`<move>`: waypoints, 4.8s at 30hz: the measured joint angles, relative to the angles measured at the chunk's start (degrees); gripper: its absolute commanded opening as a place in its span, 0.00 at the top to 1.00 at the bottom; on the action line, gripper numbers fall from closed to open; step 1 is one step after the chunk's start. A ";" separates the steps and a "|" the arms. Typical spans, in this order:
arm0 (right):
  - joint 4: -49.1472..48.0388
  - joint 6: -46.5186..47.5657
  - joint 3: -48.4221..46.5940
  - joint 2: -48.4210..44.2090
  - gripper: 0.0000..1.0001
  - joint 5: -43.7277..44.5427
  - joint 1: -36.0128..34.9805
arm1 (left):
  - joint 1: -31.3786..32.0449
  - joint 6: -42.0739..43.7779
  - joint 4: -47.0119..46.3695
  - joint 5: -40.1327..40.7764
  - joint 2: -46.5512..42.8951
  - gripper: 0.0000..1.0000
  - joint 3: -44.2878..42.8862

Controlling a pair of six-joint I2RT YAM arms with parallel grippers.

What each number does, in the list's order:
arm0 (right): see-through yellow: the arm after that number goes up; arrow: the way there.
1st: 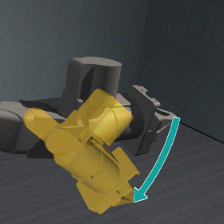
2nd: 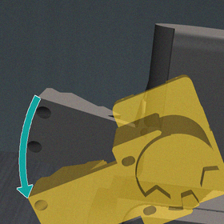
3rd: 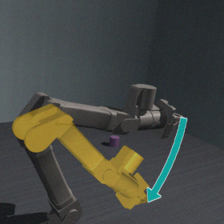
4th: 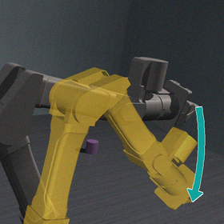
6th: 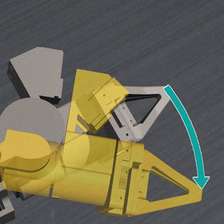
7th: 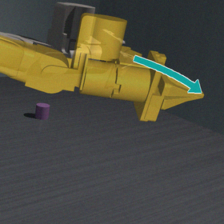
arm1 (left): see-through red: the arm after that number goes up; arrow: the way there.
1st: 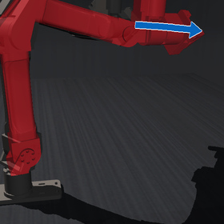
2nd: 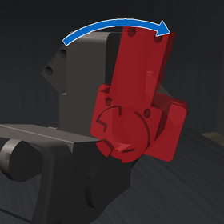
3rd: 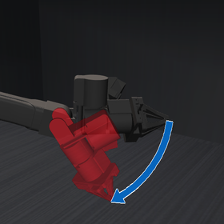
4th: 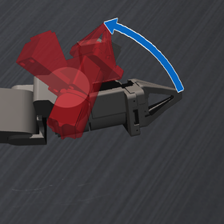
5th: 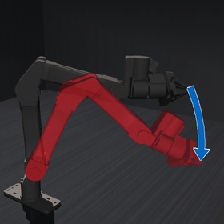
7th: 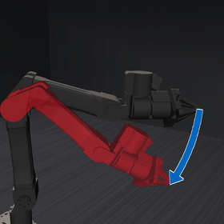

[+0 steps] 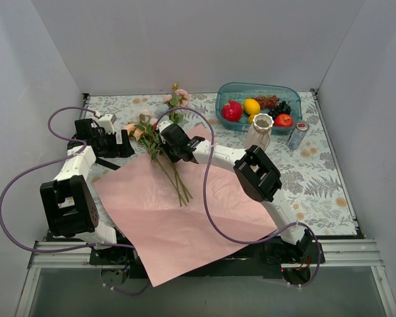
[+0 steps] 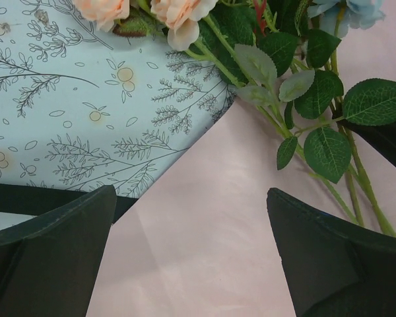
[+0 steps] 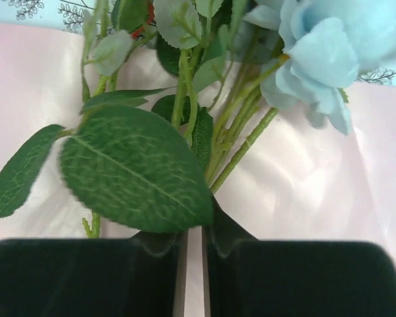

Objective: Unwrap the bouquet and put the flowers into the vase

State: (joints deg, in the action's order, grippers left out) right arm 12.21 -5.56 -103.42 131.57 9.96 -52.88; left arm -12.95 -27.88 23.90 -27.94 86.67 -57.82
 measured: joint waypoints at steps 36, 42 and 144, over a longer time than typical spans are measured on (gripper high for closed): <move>-10.84 8.35 7.43 -33.40 0.99 9.09 0.63 | -0.39 -1.07 2.73 -2.99 -0.92 0.03 -3.74; -30.91 19.82 20.85 -48.85 0.99 13.14 2.84 | -0.39 -1.09 2.95 -3.10 -0.92 0.03 -3.74; -35.52 26.01 36.96 -70.10 0.14 15.82 -2.99 | -1.92 -4.70 8.87 -6.03 2.71 0.02 -18.49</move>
State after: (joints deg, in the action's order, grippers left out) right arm -23.31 20.45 -66.46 61.47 25.78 -55.88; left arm -14.87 -32.58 32.77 -33.98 89.38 -76.31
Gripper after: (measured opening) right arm 0.852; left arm 0.982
